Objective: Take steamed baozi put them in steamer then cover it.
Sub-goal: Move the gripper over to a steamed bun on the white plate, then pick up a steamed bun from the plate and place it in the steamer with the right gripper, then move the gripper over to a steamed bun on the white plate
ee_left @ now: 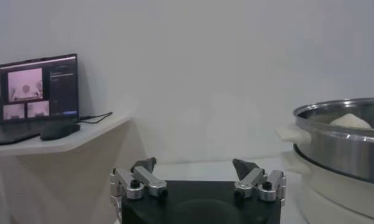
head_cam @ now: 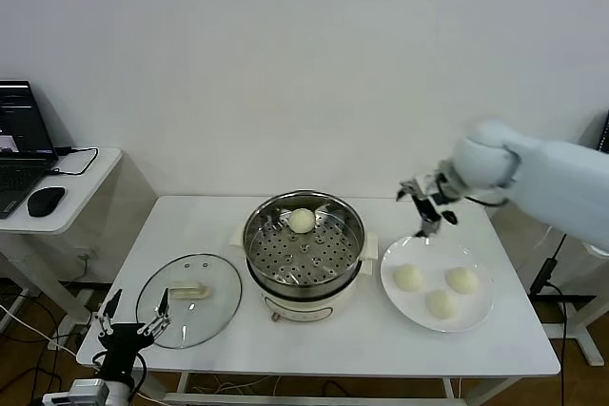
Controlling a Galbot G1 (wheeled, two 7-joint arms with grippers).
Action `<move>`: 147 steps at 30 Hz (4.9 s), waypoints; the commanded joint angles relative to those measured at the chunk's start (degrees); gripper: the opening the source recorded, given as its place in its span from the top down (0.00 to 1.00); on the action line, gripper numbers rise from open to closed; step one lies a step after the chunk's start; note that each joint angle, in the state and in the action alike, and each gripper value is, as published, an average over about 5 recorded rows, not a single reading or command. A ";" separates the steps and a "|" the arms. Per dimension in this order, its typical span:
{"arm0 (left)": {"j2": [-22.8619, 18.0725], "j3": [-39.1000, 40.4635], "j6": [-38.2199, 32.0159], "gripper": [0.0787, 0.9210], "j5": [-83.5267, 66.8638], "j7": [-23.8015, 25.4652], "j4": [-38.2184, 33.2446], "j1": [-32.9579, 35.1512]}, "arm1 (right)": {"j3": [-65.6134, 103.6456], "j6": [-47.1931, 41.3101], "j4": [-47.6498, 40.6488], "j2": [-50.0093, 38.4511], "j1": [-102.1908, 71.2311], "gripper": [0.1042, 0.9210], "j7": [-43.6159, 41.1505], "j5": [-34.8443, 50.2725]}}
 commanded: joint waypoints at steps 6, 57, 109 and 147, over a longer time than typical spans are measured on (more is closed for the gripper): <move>0.17 -1.30 0.32 0.12 -0.10 0.11 0.42 0.46 | 14.42 -1.20 -7.06 -2.13 -21.18 0.12 -1.58 -6.53; -1.23 -1.71 -0.01 0.12 0.05 -0.06 1.30 0.34 | 19.33 -0.39 -21.71 13.60 -29.23 0.36 2.89 -12.28; -0.63 -3.67 0.01 0.12 -0.15 0.39 -1.27 0.97 | -2.45 -24.96 -15.27 42.22 -0.03 0.42 17.07 29.09; -0.89 -3.61 0.14 0.12 -0.10 0.51 -1.78 0.55 | -5.13 -16.01 -8.02 26.77 13.84 0.12 0.92 19.34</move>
